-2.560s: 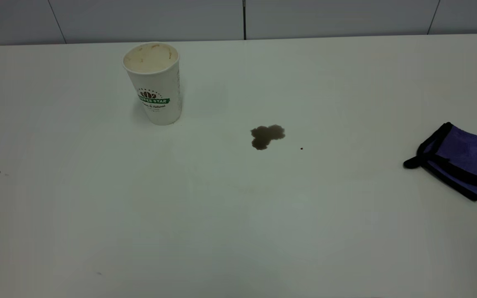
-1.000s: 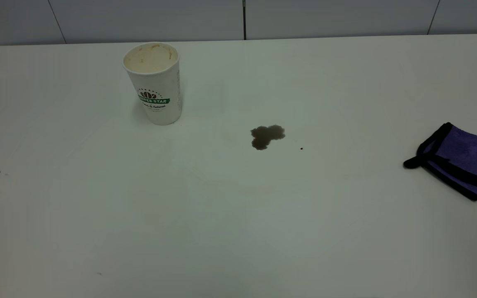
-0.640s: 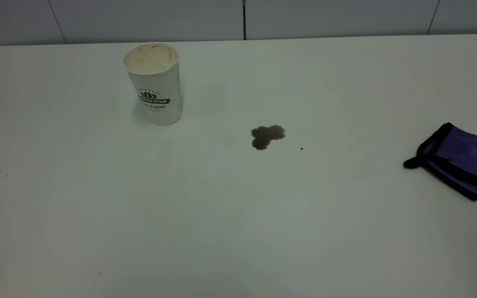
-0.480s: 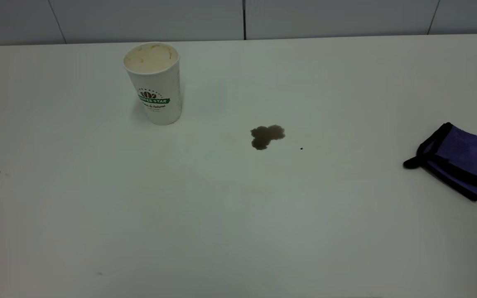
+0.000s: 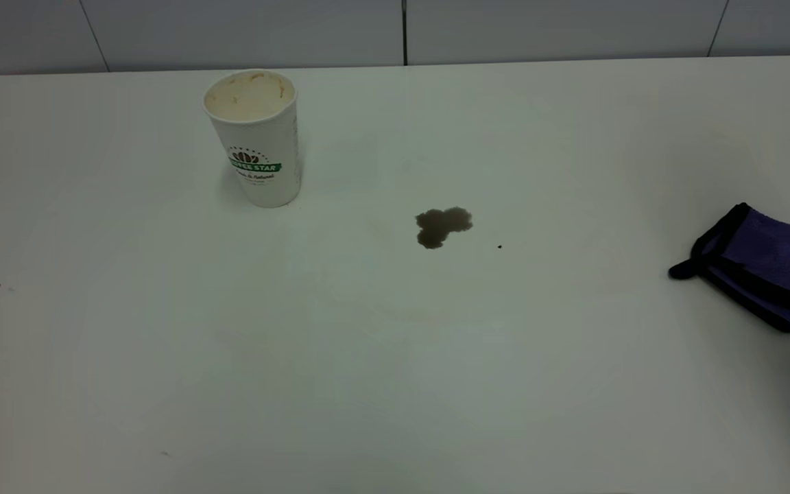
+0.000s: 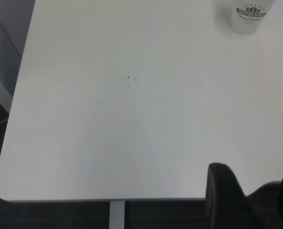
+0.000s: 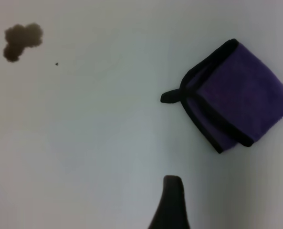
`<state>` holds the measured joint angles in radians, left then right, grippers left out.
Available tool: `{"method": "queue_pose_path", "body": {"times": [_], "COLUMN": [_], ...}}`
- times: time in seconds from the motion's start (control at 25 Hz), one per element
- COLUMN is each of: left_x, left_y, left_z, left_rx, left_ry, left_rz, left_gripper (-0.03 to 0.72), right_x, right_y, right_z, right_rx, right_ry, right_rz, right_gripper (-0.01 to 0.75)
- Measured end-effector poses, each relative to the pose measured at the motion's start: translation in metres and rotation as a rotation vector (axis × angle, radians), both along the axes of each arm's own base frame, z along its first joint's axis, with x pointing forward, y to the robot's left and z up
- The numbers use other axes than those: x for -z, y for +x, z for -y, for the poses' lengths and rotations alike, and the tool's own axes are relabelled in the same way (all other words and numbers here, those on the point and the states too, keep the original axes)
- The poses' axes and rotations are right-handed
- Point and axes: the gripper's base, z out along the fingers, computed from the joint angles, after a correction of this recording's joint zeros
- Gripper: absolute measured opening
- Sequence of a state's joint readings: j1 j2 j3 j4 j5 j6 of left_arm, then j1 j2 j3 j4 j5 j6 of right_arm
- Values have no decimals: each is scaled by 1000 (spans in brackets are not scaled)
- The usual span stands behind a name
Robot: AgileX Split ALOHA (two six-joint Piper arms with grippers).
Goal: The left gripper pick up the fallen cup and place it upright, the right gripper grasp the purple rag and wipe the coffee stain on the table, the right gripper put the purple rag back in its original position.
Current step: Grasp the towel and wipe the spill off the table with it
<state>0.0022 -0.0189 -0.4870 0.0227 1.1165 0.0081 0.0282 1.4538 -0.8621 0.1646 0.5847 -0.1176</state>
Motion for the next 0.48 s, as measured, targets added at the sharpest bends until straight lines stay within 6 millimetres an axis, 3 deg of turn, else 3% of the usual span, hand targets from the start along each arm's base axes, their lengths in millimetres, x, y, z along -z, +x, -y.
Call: {"method": "queue_pose_path", "body": {"times": [0.24,0.48], "left_x": [0,0], "left_y": [0,0], "left_z": [0,0], "left_rx": [0,0], "left_ry": [0,0], "left_rz": [0,0], "left_gripper": [316,316], "right_x": [66,133], "right_y": [67,98], "right_z": [-1,0], "right_rx": [5,5], "right_ry": [-14,-37], "right_rz": [-129,-246], "right_gripper": [727,727]}}
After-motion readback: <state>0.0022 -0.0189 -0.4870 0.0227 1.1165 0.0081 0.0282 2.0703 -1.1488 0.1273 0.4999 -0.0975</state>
